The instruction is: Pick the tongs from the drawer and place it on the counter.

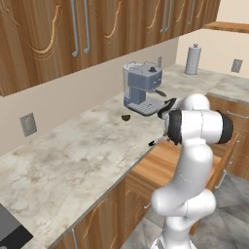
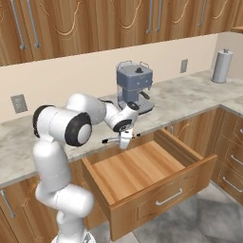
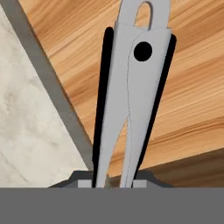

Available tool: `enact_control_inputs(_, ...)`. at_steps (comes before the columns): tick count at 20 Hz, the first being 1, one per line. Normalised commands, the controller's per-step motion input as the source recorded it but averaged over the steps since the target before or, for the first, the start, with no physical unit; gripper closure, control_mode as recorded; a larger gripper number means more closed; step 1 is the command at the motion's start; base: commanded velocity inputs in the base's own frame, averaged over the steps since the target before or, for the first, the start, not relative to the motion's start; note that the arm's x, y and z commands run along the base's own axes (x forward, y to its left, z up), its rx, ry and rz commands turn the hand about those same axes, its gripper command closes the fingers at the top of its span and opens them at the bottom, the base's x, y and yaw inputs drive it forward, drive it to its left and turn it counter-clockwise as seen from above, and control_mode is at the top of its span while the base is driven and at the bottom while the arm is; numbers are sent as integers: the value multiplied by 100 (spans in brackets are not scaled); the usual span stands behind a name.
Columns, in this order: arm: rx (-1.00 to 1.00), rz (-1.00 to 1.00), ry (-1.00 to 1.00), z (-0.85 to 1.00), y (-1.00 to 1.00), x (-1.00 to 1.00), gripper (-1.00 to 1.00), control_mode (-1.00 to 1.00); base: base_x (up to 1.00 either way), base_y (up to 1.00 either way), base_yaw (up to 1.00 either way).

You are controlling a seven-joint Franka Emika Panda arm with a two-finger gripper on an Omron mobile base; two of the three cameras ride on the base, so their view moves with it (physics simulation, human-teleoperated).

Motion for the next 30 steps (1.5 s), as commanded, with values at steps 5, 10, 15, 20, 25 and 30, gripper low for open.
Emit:
enact_control_inputs(5, 2, 0, -14, 100, 76, 28, 100, -100, 0, 0, 0)
enact_control_inputs(10, -16, 0, 3, 39, 99, 59, 100, -100, 0, 0, 0)
enact_control_inputs(15, -20, 5, 11, -54, 80, 59, 100, -100, 0, 0, 0)
enact_control_inputs(20, -14, 15, 14, -87, 20, 31, 100, -100, 0, 0, 0)
enact_control_inputs(25, 0, 13, 2, -7, -8, -2, -100, -100, 0, 0, 0)
enact_control_inputs(30, 12, 17, -1, 60, -30, -32, -100, -100, 0, 0, 0)
